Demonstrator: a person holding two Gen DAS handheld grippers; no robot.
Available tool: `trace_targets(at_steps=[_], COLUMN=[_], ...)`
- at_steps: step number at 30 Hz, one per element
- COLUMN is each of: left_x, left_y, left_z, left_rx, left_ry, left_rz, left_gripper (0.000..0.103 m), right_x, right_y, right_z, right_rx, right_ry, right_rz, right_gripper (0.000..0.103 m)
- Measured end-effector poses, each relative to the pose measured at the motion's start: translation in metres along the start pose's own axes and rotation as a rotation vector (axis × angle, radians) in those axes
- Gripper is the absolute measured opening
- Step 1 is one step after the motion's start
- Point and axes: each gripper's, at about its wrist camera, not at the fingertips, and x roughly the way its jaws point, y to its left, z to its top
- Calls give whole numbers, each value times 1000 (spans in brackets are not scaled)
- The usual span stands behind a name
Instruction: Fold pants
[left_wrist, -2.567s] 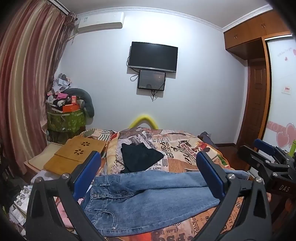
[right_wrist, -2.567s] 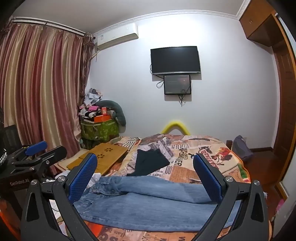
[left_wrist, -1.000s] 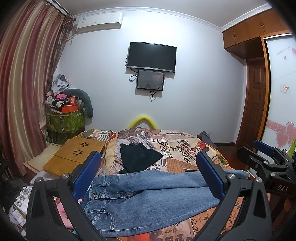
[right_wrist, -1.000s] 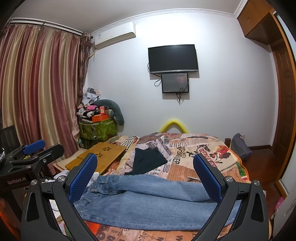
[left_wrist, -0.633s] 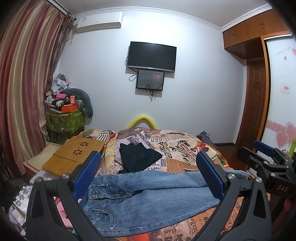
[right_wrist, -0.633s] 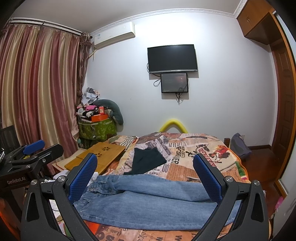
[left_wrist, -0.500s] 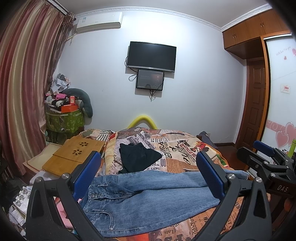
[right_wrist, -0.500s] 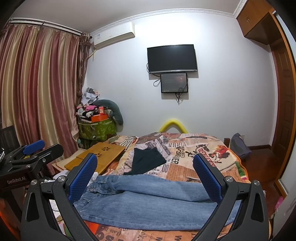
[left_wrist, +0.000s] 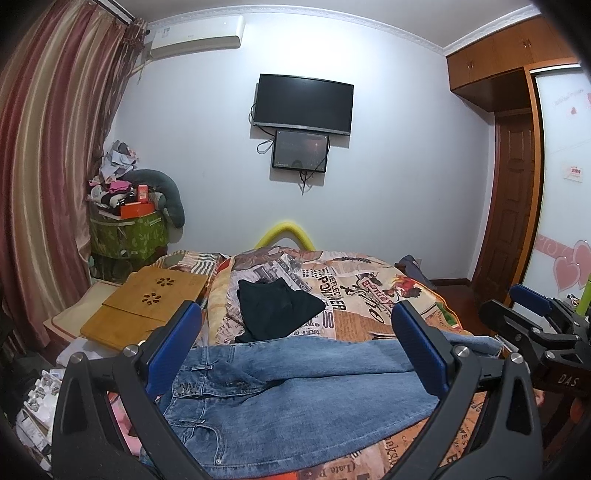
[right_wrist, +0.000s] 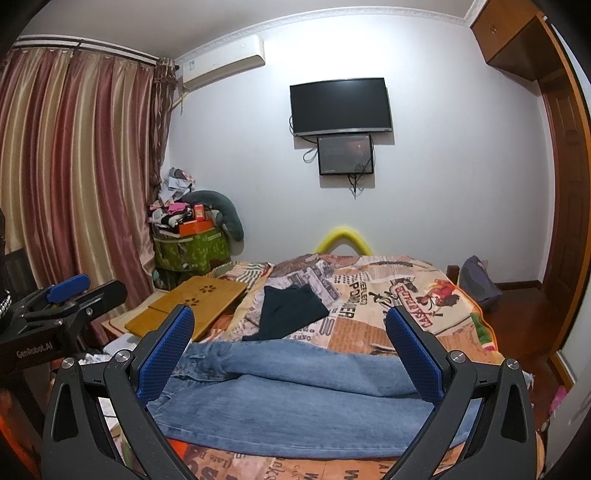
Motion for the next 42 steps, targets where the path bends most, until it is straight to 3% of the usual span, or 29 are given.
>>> trace_targets(at_steps=[8, 12, 22, 29, 35, 37, 42], left_x=[67, 120, 256, 336, 385, 395, 419], left_y=[30, 58, 144, 187, 213, 215, 209], left_z=[-7, -14, -57, -99, -137, -146, -165], left_rx=[-36, -63, -140, -137, -159, -154, -99], left_ry=[106, 214, 510, 710, 857, 893, 963], left_rz=[24, 76, 225, 264, 280, 269, 238], left_gripper=[103, 103, 103, 103, 77, 70, 64], right_x=[49, 78, 169, 242, 288, 301, 329], right_y=[-22, -39, -82, -104, -110, -109, -108], right_z=[-12, -18, -31, -52, -71, -78, -94], right_rx=[-43, -71, -150, -195, -204, -207, -218], right_ry=[79, 120, 293, 488, 644, 693, 788], right_rz=[-38, -49, 46, 151, 258, 287, 345], right_gripper=[103, 103, 103, 98, 91, 84, 78])
